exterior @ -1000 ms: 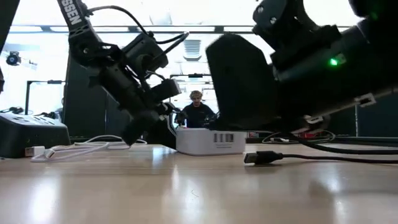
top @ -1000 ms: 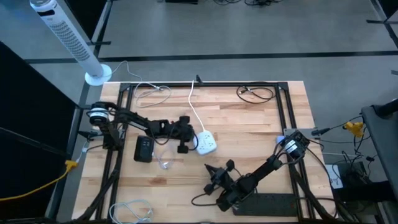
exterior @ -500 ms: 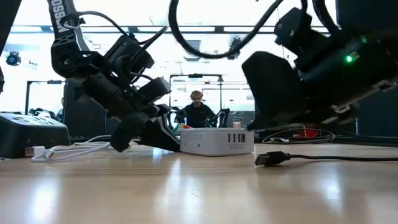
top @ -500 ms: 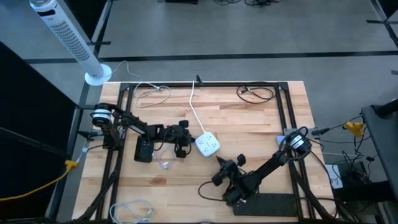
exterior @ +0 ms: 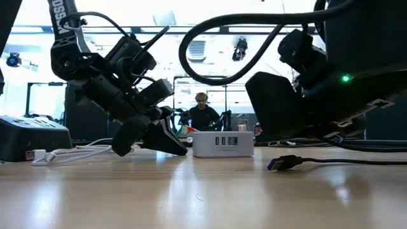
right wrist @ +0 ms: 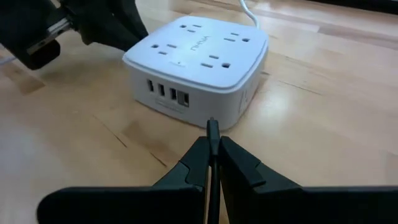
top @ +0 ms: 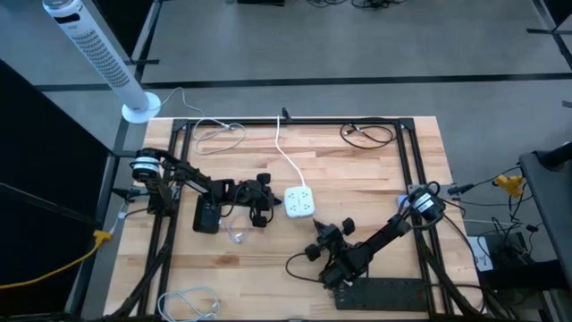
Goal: Insert USB
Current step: Insert the center black charger cable into the white outlet extension
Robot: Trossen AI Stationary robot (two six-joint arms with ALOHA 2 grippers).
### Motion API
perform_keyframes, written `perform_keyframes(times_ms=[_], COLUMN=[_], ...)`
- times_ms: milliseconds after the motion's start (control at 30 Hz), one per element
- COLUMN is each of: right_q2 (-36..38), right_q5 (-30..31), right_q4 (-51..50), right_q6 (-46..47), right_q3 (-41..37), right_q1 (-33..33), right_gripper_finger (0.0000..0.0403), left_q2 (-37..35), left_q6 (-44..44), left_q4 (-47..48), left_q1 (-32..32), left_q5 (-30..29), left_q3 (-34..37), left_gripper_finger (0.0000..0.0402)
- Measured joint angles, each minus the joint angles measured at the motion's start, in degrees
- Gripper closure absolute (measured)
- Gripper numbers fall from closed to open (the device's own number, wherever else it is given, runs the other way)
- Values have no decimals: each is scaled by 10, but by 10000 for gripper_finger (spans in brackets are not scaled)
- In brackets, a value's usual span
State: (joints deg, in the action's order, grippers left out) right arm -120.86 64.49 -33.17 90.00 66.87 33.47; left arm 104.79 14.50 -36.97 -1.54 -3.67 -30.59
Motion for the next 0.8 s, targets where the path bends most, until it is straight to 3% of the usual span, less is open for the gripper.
perform_keyframes(times_ms=[133,267,533,600,800], right_q2=[0,0,-1,-1,-1], right_q5=[0,10,31,32,42], right_q4=[7,12,70,107,204], right_q6=[0,0,-11,-29,-89], right_q3=[0,0,-15,-24,-44], right_q1=[0,4,2,-1,-9], right_gripper_finger=[391,391,391,391,391], left_q2=[0,-4,-6,-4,4], left_q6=[8,20,160,184,198], left_q4=[-2,-3,-41,-41,-41], left_q1=[0,2,-57,-86,-168], left_q5=[-10,-92,-152,-134,18], left_q3=[0,1,-24,-34,-51], left_gripper_finger=[402,401,402,402,402])
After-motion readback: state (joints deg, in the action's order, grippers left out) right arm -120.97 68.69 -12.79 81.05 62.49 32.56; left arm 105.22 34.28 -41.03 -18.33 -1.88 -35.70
